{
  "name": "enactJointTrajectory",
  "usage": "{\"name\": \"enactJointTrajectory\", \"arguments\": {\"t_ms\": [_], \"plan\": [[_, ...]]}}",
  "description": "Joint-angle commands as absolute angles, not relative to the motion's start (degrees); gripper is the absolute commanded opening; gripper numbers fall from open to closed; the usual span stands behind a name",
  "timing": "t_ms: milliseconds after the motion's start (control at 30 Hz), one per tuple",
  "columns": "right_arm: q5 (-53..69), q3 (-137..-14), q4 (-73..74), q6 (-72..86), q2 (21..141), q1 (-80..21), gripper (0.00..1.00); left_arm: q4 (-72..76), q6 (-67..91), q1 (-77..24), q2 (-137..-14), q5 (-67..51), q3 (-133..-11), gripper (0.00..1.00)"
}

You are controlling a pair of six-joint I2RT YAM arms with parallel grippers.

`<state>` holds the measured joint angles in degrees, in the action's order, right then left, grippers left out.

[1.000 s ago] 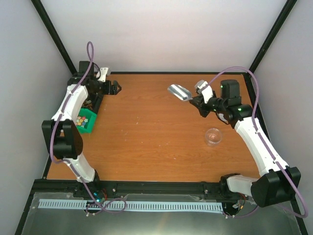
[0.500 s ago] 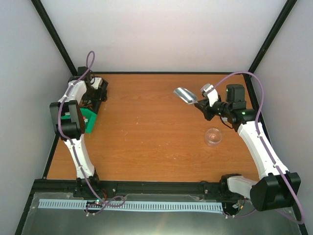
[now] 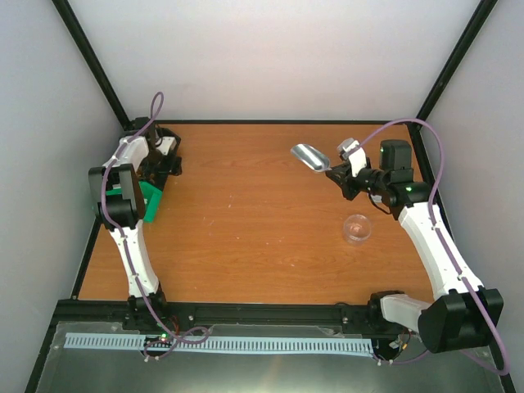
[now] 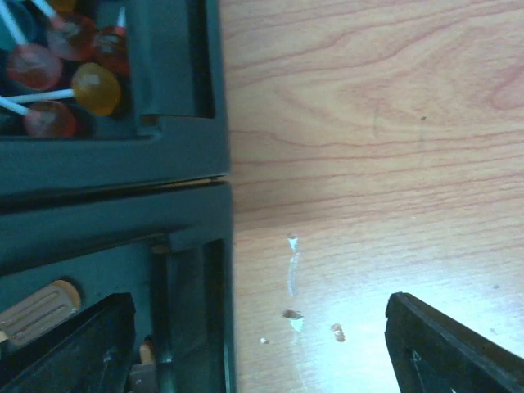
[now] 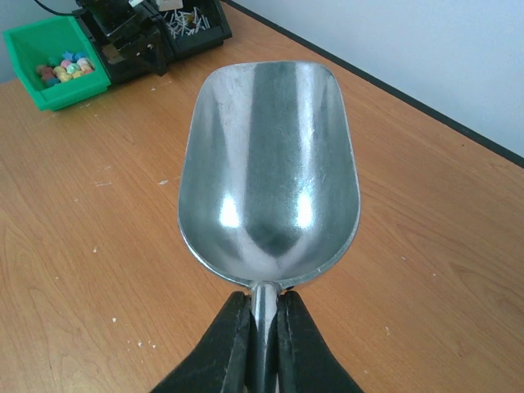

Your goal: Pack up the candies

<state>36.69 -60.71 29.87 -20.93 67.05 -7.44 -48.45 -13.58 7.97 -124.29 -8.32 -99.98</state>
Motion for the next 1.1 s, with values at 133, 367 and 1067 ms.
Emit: {"name": "enactJointTrajectory", "arguments": {"t_ms": [133,367,1067], "plan": [[40.31,-65.68,33.32,-21.62,68.56,-4.6,0.03,-48.51,-16.22,5.58,-120.82,-14.46,-94.56,0.81],[40.34,-66.9,36.84,-24.14,69.25,-2.39,0.03,-47.04,-14.01,-0.17,-115.82,-19.15,-87.16,0.78],[41.81,-73.16,56.25,-39.09,72.66,7.65,0.03,-39.62,2.87,-28.21,-111.56,-28.35,-79.3,0.78]]}}
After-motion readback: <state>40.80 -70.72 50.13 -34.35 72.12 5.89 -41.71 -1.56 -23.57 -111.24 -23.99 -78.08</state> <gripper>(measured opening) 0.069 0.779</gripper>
